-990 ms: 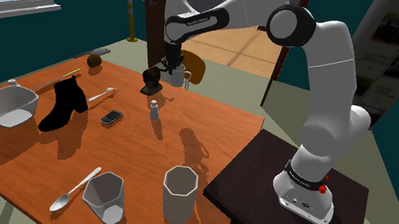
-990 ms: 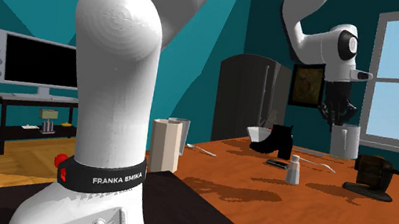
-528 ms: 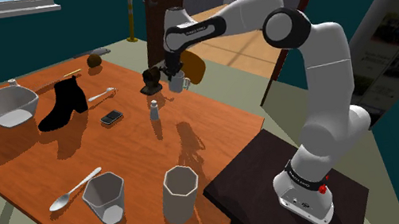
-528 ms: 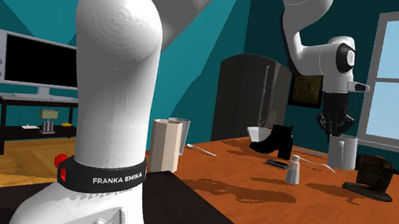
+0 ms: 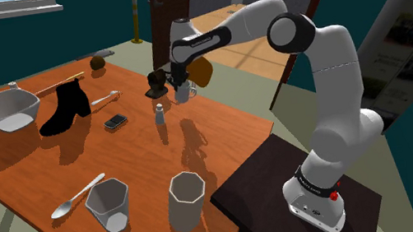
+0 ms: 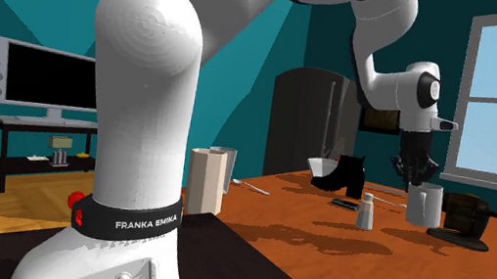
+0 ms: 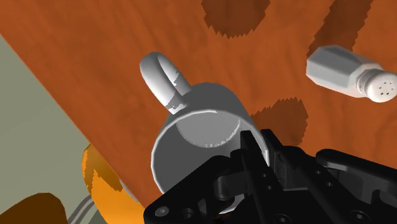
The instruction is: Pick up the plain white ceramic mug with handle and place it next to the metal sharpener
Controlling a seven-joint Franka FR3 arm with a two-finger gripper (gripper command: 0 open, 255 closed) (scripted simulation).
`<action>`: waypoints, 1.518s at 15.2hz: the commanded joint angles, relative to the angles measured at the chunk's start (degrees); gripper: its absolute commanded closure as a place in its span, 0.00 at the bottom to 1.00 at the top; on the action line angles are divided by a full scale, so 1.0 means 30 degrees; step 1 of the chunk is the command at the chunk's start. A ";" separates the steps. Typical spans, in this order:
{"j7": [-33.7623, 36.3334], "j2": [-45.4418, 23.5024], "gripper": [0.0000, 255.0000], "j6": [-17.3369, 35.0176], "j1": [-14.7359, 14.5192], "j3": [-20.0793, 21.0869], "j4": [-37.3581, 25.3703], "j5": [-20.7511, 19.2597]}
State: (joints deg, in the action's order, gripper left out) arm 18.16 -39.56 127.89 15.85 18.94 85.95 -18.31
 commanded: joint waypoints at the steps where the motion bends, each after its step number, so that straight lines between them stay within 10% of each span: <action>1: 0.0083 -0.0234 1.00 0.0315 -0.0048 -0.0069 0.0078 -0.0096; 19: 0.0469 -0.1821 1.00 0.1978 -0.0327 -0.0534 0.0174 -0.0646; 20: 0.0469 -0.1821 0.00 0.1978 -0.0327 -0.0534 0.0175 -0.0646; 23: 0.0469 -0.1823 0.00 0.1977 -0.0327 -0.0535 0.0172 -0.0646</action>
State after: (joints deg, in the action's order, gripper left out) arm 19.57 -45.03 133.82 14.87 17.33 86.46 -20.25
